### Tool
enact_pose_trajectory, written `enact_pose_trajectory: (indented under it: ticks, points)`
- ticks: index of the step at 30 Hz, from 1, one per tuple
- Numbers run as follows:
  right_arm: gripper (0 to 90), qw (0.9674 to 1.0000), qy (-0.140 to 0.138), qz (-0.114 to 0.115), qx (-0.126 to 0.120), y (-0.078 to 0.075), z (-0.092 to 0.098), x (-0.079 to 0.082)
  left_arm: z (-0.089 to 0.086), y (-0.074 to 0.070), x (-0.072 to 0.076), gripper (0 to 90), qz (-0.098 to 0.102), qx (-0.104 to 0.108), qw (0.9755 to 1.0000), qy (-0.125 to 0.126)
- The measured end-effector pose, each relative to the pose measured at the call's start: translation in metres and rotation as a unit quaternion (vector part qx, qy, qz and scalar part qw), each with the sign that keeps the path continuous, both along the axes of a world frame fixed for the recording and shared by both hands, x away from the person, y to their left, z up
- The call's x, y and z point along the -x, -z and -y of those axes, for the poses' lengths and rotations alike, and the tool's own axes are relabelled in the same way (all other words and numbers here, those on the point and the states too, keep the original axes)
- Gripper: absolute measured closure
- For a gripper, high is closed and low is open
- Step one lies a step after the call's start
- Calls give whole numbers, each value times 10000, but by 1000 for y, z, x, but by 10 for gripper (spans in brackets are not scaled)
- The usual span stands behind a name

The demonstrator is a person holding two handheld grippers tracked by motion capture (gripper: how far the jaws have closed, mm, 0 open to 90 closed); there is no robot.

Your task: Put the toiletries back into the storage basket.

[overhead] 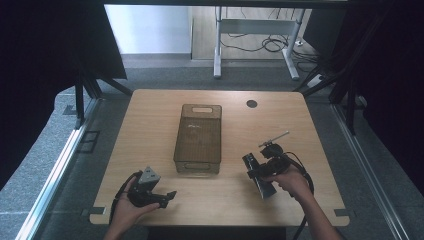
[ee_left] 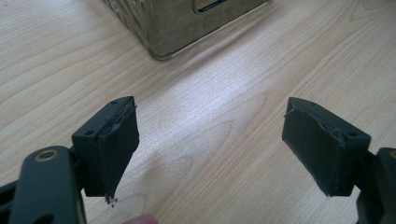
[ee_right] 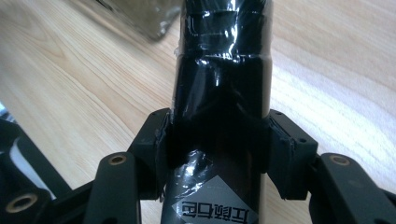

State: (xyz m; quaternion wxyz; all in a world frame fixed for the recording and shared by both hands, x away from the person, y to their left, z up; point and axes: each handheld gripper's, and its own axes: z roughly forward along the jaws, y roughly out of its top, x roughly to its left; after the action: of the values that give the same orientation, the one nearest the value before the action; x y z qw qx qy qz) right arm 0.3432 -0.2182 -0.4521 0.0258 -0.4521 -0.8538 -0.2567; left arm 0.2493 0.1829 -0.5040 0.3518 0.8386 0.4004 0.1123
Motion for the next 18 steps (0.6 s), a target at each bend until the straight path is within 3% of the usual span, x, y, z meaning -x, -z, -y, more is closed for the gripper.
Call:
enact_pose_trajectory:
  ticks: [14,18]
  points:
    - [469,9998,-5,82,-155,-23,-12,-16,-2,0,0,190,34,31,10000,-32]
    - [469,9995,-15,94,-298,-29,-14,-19,0,1,0,190,9,-9,10000,-4]
